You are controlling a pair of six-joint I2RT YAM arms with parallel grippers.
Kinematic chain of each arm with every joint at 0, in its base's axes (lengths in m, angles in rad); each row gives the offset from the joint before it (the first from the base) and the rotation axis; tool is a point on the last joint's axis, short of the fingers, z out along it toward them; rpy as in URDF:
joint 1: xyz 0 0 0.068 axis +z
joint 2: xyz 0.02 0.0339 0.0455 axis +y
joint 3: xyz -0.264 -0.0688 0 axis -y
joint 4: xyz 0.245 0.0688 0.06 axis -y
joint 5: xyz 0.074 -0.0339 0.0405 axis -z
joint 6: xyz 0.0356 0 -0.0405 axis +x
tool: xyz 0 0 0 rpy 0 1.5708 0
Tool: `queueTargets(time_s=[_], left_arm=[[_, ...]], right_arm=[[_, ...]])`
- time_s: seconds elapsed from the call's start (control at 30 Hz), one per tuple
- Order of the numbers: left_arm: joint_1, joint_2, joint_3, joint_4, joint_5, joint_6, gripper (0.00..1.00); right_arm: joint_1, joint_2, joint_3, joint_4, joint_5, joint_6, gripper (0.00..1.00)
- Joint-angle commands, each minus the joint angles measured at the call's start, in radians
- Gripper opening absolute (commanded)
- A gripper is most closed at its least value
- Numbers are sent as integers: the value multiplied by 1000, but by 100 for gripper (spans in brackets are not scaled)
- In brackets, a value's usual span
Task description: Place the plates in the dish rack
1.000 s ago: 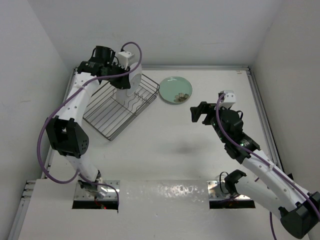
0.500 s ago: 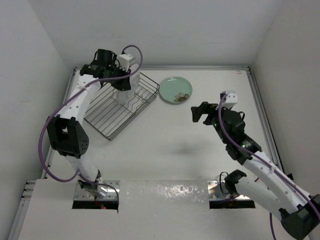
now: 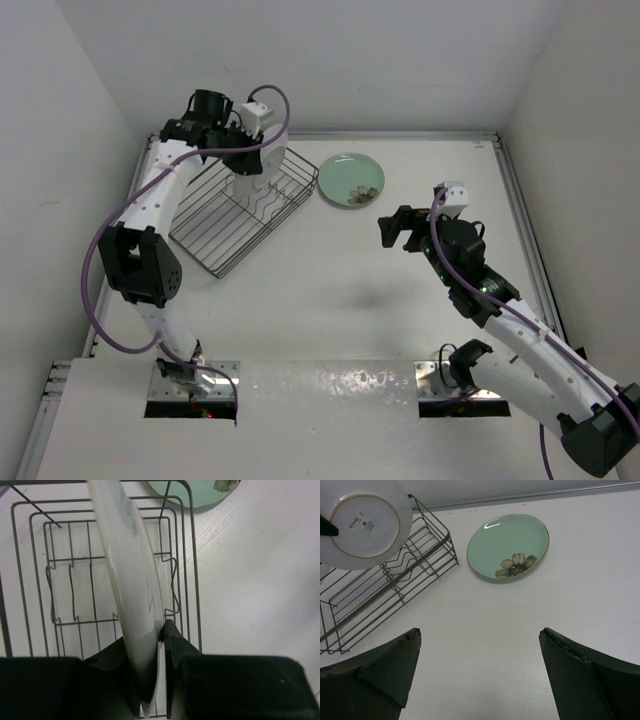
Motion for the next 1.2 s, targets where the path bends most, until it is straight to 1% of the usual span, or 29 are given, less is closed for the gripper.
queueTargets(time_s=[0.0,0.23,0.47,0.7,0.93,1.17], left_arm=[[11,-17,122,49,73,105,0],[27,0,173,23,64,116,0],[46,12,161,20,122,85,0],[58,17,112,35,151,80,0],[67,-3,3,124,90,100,0],[75,15,-25,134,146,100,0]], right_arm=[[1,-3,15,18,-14,-2,99],[2,3,21,21,-23,2,99],[2,-3,12,13,-17,2,99],[2,-9,9,9,-11,-4,99],[2,-9,5,10,-11,-2,99],[1,-7,3,13,-13,2,99]])
